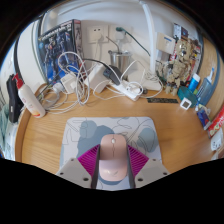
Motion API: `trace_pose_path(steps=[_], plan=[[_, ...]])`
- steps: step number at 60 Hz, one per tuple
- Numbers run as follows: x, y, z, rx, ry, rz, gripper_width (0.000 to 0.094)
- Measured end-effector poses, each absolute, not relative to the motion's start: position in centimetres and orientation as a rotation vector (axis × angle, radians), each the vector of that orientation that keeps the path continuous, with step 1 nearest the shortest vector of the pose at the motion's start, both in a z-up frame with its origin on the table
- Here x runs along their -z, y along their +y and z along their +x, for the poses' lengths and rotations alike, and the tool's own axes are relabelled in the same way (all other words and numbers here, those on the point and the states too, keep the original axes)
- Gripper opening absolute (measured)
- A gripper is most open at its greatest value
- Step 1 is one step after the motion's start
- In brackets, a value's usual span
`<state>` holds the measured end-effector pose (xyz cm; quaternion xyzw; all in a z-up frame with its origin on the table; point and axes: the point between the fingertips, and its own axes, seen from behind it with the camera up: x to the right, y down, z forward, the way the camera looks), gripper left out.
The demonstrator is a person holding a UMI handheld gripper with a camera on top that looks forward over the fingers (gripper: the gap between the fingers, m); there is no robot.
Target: Arrange mouse
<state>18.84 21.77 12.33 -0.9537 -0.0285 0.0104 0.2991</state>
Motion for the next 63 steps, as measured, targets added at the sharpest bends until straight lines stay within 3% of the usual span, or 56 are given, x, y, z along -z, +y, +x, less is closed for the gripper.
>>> trace_pose_path(steps=[3, 5, 8, 9, 29, 37, 45, 63], plan=[[-12.6, 21.5, 19.0, 0.000, -0.097, -2.549, 0.0531], [-13.2, 21.2, 18.9, 0.003, -0.126, -2.554, 0.0632], [-14.7, 21.1, 18.5, -0.002, -0.141, -2.541, 0.0854], [-15.2, 21.3, 18.4, -0.012, -0.140, -2.539, 0.0875], [-35.0, 20.2, 18.8, -0.028, -0.090, -2.326, 0.0852], [-41.1, 18.9, 19.7, -0.007, -0.078, -2.257, 0.0854], [-44.1, 17.5, 20.0, -0.006, -0.061, -2.219, 0.0858], [-45.2, 14.8, 20.3, 0.030, -0.105, -2.200, 0.0855]])
